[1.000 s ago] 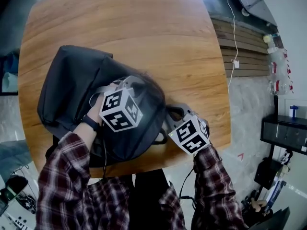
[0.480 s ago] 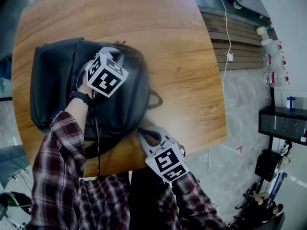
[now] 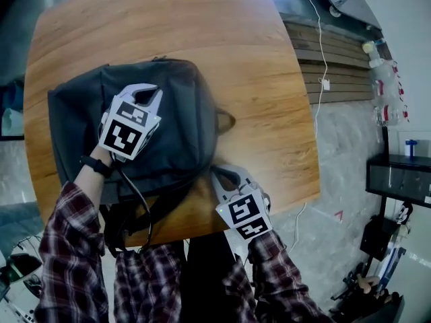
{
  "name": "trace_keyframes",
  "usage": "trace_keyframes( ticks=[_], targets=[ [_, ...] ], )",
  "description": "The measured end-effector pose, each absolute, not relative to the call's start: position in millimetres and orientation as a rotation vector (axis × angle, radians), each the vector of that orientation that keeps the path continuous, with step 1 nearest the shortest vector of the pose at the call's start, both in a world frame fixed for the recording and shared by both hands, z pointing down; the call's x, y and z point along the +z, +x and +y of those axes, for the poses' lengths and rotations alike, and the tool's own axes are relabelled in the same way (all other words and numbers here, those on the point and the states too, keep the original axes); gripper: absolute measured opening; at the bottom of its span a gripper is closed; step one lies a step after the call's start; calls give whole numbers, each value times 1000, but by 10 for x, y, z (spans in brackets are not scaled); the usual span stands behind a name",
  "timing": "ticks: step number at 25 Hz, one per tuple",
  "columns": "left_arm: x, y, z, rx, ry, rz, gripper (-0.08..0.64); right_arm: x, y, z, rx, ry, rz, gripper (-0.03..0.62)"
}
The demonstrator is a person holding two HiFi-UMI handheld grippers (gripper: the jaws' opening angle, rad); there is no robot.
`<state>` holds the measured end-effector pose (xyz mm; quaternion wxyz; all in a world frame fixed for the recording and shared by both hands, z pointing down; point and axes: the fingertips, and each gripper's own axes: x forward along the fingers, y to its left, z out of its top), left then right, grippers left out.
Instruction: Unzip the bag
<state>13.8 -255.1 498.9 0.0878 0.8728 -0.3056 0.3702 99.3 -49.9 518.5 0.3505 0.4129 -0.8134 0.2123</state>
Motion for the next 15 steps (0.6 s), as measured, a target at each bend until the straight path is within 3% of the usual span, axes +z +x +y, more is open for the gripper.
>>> trace_keyframes(
  ticks=[4, 8, 15],
  targets=[
    [4934, -174, -1706, 1287, 2713, -599, 9, 5198, 1262, -818, 511, 1107, -2071, 9],
    [4985, -476, -1135, 1410, 2706, -588, 9, 5188, 1454, -1181, 466, 1119, -2047, 9],
    [5168, -538, -1193, 1191, 2601, -936, 9, 5189, 1485, -1430, 468, 1152, -2021, 9]
  ],
)
